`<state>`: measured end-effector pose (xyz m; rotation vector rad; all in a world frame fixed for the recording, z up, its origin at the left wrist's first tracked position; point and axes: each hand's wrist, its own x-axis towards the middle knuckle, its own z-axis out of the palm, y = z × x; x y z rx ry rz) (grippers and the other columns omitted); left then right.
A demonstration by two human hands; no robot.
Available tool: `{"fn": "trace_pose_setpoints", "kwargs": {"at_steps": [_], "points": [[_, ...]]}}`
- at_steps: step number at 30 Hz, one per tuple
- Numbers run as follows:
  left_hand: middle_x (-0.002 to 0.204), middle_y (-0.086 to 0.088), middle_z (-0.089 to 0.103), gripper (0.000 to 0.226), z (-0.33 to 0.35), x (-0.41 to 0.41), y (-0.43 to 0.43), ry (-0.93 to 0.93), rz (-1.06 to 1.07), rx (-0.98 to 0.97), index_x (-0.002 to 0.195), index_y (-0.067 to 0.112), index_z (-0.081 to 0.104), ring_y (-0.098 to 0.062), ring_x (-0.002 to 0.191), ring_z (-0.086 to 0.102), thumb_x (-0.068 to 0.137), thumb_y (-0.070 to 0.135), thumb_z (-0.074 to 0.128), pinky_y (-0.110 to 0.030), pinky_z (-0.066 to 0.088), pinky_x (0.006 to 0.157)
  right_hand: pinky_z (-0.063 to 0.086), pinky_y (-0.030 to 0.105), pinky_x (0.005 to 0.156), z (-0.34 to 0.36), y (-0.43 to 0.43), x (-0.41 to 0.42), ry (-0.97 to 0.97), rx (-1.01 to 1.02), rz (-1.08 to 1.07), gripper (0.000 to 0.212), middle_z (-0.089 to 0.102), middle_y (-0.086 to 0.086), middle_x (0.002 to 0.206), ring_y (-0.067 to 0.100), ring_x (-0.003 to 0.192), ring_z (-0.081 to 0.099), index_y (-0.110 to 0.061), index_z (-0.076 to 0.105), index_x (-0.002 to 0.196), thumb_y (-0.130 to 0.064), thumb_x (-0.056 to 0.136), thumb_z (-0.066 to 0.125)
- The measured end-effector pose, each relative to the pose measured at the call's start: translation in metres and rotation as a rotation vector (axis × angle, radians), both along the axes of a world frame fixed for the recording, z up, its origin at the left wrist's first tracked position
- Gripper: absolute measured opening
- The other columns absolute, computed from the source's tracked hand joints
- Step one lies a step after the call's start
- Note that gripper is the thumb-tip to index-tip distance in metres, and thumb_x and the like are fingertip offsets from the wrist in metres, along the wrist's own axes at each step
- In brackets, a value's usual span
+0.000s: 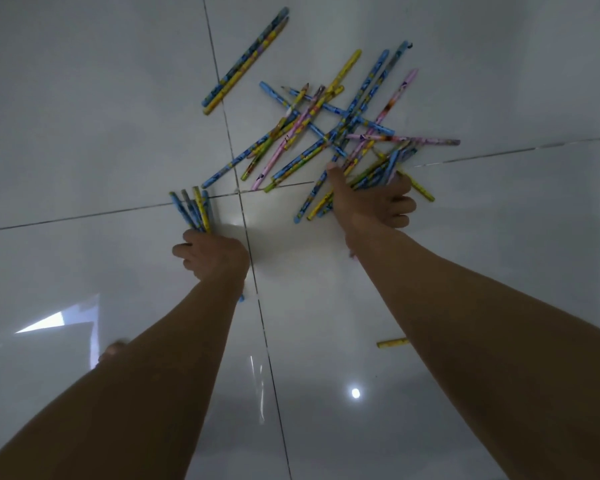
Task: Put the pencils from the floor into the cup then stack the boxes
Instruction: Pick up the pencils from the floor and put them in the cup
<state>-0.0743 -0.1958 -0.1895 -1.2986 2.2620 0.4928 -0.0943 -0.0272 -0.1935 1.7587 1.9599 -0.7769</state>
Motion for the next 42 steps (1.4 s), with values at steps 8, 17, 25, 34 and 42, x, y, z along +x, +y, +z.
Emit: {"fn": "trace_pose_setpoints", "kwargs": {"at_steps": [8,17,25,34,42], "points": [[0.128,-0.024,0.045,0.041,-0.002,0.005,0.008,0.049,-0.239,0.013,0.124,-0.003,0.036,-0.041,0.117,0.046,0.085,-0.006,0.048,-0.044,0.040,0.096,0.028,0.038,0.078,0.001,-0.006,-0.001,0.081,-0.064,0.066,0.091,0.028,0.010,0.133,0.029,0.118,0.037,-0.013,0.021,0.135,-0.063,0.075,0.068],[0.127,-0.022,0.043,0.029,0.013,0.011,0.031,0.109,-0.360,0.179,0.121,-0.002,0.041,-0.039,0.114,0.045,0.091,-0.001,0.039,-0.045,0.039,0.096,0.044,0.042,0.095,0.003,-0.010,0.004,0.147,-0.082,0.266,0.068,0.026,0.018,0.140,0.036,0.117,0.041,-0.002,0.023,0.137,-0.037,0.091,0.059],[0.106,-0.025,0.054,0.017,0.033,0.013,0.054,0.163,-0.401,0.366,0.112,0.001,0.038,-0.040,0.104,0.049,0.096,0.004,0.032,-0.048,0.044,0.085,0.043,0.039,0.100,0.012,-0.006,0.003,0.132,-0.051,0.393,0.055,0.033,0.022,0.139,0.035,0.119,0.048,0.005,0.027,0.136,-0.025,0.097,0.052],[0.073,-0.004,0.044,0.004,0.035,0.018,0.056,0.201,-0.323,0.703,0.101,0.010,0.034,-0.018,0.062,0.045,0.100,0.014,0.034,-0.036,0.041,0.065,0.038,0.029,0.087,0.020,0.013,0.020,0.358,-0.283,0.225,0.042,0.048,0.014,0.125,0.026,0.109,0.051,0.002,0.026,0.139,-0.012,0.102,0.039],[0.069,-0.003,0.037,0.022,0.080,0.020,0.075,0.234,-0.220,0.790,0.083,0.018,0.032,-0.015,0.057,0.034,0.101,0.029,0.037,-0.037,0.036,0.062,0.036,0.028,0.055,0.063,0.024,0.044,0.523,-0.402,0.250,0.028,0.046,-0.003,0.071,0.010,0.061,0.046,-0.011,0.048,0.103,-0.039,0.101,0.043]]}}
